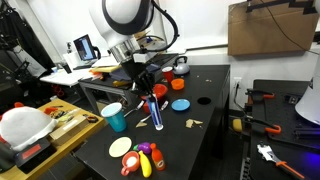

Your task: Move the tube of toothpaste to the left

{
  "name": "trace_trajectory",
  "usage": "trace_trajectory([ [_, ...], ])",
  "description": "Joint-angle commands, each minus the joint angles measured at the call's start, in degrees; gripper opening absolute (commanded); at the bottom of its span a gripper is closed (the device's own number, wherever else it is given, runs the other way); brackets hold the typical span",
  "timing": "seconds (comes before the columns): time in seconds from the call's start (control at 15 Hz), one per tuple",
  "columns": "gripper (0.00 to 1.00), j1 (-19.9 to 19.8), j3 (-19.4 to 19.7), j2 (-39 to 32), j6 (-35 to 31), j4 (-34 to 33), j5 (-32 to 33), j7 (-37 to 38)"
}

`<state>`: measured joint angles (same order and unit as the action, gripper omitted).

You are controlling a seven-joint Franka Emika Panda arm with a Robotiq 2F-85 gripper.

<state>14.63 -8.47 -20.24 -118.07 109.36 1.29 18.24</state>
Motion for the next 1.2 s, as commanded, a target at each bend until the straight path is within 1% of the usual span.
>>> trace_trajectory([
  [0.0,0.01,0.6,0.4,-0.5,-0.5,-0.9,0.1,1.8],
  [1.13,0.01,1.1,0.4,-1.7,-1.0,-0.1,0.3,1.9],
])
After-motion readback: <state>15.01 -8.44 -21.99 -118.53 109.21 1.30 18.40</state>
